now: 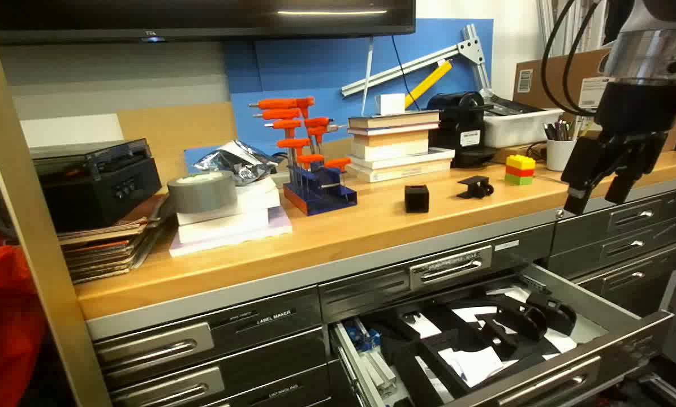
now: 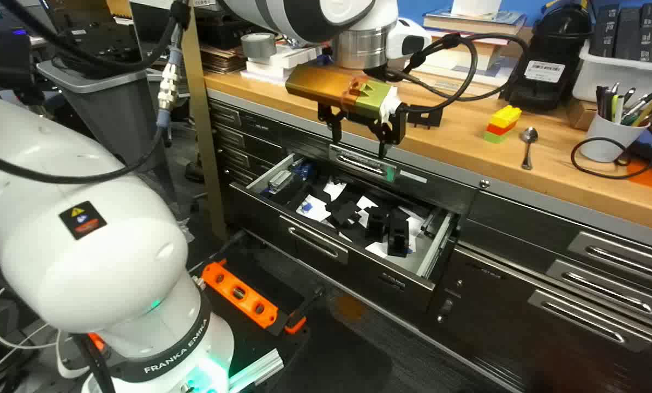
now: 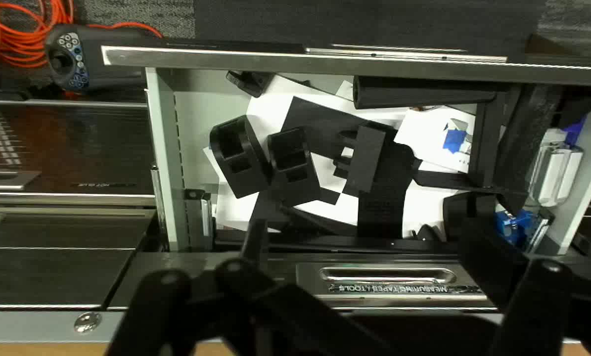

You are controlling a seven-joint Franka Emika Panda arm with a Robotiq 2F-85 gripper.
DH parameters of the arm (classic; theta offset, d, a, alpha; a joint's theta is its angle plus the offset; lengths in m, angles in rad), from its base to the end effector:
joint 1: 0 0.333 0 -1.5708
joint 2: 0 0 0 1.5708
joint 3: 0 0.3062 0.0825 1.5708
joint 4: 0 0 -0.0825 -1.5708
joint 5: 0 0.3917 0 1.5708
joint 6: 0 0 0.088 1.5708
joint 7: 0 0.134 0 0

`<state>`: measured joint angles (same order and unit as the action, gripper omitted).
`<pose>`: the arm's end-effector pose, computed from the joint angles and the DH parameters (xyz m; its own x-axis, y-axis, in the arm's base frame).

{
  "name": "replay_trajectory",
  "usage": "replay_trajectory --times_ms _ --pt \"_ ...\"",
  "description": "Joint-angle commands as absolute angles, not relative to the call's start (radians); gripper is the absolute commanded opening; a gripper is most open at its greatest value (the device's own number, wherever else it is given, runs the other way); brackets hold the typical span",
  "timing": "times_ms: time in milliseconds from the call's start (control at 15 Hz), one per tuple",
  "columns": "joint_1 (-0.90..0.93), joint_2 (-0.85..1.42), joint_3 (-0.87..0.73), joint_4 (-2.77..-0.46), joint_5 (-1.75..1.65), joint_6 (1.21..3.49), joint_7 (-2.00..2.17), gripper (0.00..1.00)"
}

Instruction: Place the two black objects inside the open drawer then push the drawer closed

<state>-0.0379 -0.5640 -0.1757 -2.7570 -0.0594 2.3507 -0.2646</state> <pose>0.3732 -0.0745 0.3532 0.9814 0.1073 0.1590 0.1094 -0.9940 -0.0041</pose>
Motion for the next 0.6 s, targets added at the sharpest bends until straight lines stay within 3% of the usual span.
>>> replay_trajectory --times_ms 0,533 --pt "-0.045 -0.564 -0.168 -2.753 -0.054 2.348 -0.268 1.00" --pt "-0.029 -0.575 -0.173 -2.743 -0.006 2.358 -0.247 1.00"
